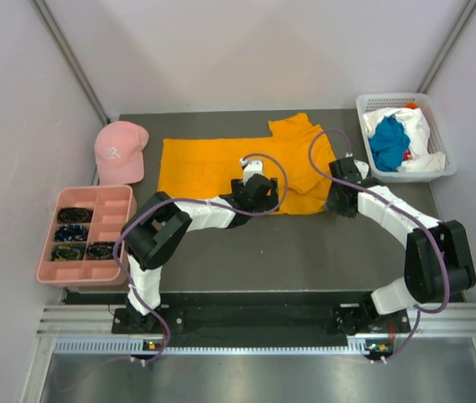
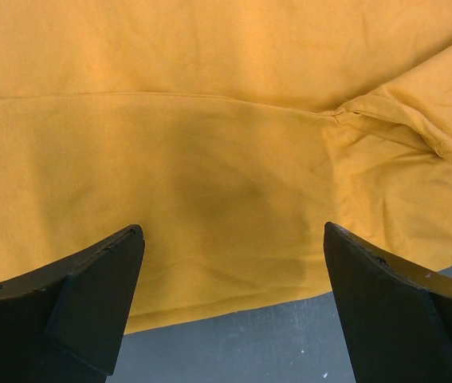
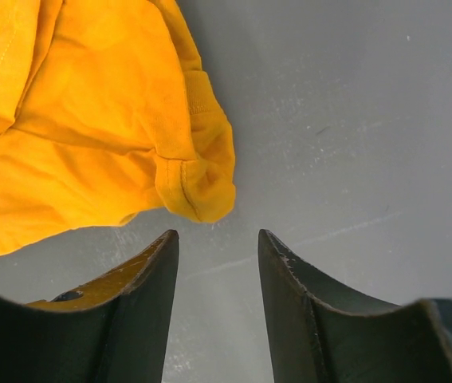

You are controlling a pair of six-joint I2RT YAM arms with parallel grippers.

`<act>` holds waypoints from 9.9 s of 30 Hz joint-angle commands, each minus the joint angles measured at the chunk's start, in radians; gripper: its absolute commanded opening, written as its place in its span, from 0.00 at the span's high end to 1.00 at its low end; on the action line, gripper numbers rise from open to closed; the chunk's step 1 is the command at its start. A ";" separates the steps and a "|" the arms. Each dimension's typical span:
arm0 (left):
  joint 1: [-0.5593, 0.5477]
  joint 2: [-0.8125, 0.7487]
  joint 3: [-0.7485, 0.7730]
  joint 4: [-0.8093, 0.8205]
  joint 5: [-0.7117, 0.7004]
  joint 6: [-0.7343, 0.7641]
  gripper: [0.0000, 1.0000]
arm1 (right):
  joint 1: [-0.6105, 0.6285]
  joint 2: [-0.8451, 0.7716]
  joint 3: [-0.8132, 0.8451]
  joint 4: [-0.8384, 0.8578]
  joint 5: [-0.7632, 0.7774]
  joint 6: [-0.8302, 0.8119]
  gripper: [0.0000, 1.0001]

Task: Fold and stack the t-shirts
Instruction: Fold the flattened tshirt in 1/3 of the way

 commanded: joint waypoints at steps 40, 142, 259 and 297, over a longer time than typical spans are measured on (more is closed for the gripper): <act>0.003 0.014 0.018 0.027 -0.047 0.008 0.01 | -0.026 0.151 0.149 0.012 0.107 -0.037 1.00; 0.162 0.114 -0.357 -0.189 -0.099 -0.185 0.01 | -0.073 0.070 0.217 -0.037 0.181 -0.100 0.55; 0.125 -0.371 -0.124 -0.258 -0.138 0.039 0.01 | 0.080 0.269 0.475 0.006 -0.156 -0.188 0.59; 0.351 -0.245 -0.293 -0.217 -0.102 -0.079 0.01 | 0.080 0.134 0.051 0.032 -0.045 -0.057 0.57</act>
